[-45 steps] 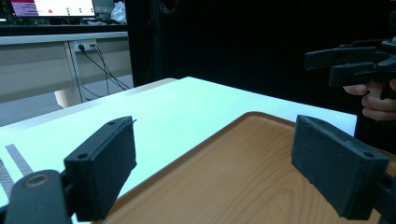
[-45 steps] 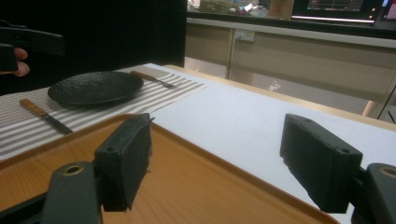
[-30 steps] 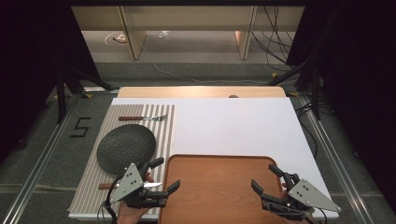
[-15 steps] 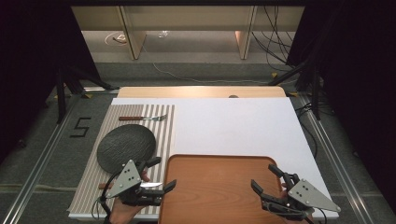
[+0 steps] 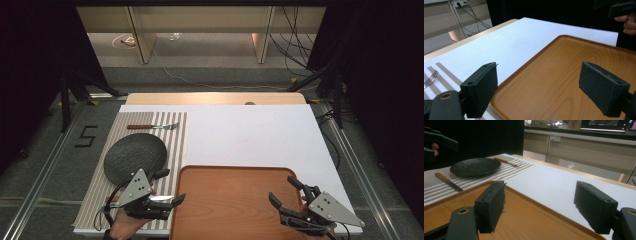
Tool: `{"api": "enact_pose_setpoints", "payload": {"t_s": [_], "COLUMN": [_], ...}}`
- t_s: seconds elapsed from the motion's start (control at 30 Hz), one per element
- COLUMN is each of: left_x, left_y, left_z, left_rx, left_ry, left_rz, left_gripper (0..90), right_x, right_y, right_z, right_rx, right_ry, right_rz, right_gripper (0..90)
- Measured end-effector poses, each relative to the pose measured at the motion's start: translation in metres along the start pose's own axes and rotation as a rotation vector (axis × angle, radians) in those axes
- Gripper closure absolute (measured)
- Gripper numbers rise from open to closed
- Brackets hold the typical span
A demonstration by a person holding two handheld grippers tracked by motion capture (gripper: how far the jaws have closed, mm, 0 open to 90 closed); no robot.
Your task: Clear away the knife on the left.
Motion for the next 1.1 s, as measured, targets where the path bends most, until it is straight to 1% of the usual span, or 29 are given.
{"api": "enact_pose_setpoints", "payload": {"t_s": [0.07, 0.1, 0.13, 0.17, 0.2, 0.3, 0.47, 0.57, 0.73, 0.77, 0.8, 0.83, 0.87, 0.93, 1.0, 1.03, 1.07, 1.1], "left_x": [-0.001, -0.002, -0.002, -0.003, -0.003, -0.004, -0.006, -0.008, -0.010, -0.011, -0.011, -0.012, -0.012, -0.014, -0.015, -0.016, -0.016, -0.017], "left_y": [0.001, 0.002, 0.002, 0.004, 0.004, 0.006, 0.009, 0.011, 0.013, 0.015, 0.015, 0.017, 0.017, 0.019, 0.020, 0.021, 0.021, 0.022], "left_z": [0.000, 0.000, 0.000, 0.000, 0.000, -0.001, -0.002, -0.002, -0.003, -0.003, -0.003, -0.005, -0.005, -0.006, -0.006, -0.007, -0.007, -0.007], "left_rx": [0.000, 0.009, 0.009, 0.014, 0.014, 0.020, 0.016, 0.040, 0.036, 0.036, 0.036, 0.032, 0.032, 0.028, 0.030, 0.035, 0.035, 0.039], "left_ry": [0.024, 0.043, 0.043, 0.063, 0.063, 0.089, 0.112, 0.157, 0.173, 0.191, 0.191, 0.207, 0.207, 0.224, 0.244, 0.263, 0.263, 0.276], "left_rz": [-0.006, 0.000, 0.000, -0.003, -0.003, -0.007, -0.008, -0.006, -0.006, -0.009, -0.009, -0.007, -0.007, -0.009, -0.007, -0.009, -0.009, -0.009], "left_gripper": [14.9, 14.9, 14.9, 14.9, 14.9, 14.9, 14.9, 14.9, 14.9, 14.9, 14.9, 14.9, 14.9, 14.9, 14.9, 14.9, 14.9, 14.9], "right_x": [0.000, 0.000, 0.000, 0.000, 0.000, 0.000, 0.000, 0.000, 0.000, 0.000, 0.000, 0.000, 0.000, 0.000, 0.000, 0.000, 0.000, 0.000], "right_y": [0.000, 0.000, 0.000, 0.000, 0.000, 0.000, 0.000, 0.000, 0.000, 0.000, 0.000, 0.000, 0.000, 0.000, 0.000, 0.000, 0.000, 0.000], "right_z": [0.000, 0.000, 0.000, 0.000, 0.000, 0.000, 0.000, 0.000, 0.000, 0.000, 0.000, 0.000, 0.000, 0.000, 0.000, 0.000, 0.000, 0.000], "right_rx": [-0.001, 0.000, 0.000, -0.001, -0.001, -0.001, 0.000, -0.002, -0.002, 0.000, 0.000, 0.000, 0.000, 0.000, -0.001, 0.000, 0.000, -0.001], "right_ry": [0.001, 0.001, 0.001, 0.000, 0.000, 0.000, 0.000, -0.001, 0.001, 0.001, 0.001, 0.000, 0.000, 0.000, 0.001, 0.000, 0.000, 0.000], "right_rz": [0.000, 0.001, 0.001, 0.001, 0.001, 0.001, 0.001, 0.001, 0.001, 0.001, 0.001, 0.001, 0.001, 0.001, 0.001, 0.001, 0.001, 0.001], "right_gripper": [26.2, 26.1, 26.1, 26.2, 26.2, 26.2, 26.1, 26.1, 26.2, 26.2, 26.2, 26.1, 26.1, 26.1, 26.1, 26.1, 26.1, 26.2]}}
Point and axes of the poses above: each handheld gripper's, and its own axes: x roughly forward along the jaws, z roughly out of its top, y roughly to its left, the point moved 1 cm from there along x, roughly forward along the jaws, and after that the axes turned 12 degrees about x, right-handed, at the moved point
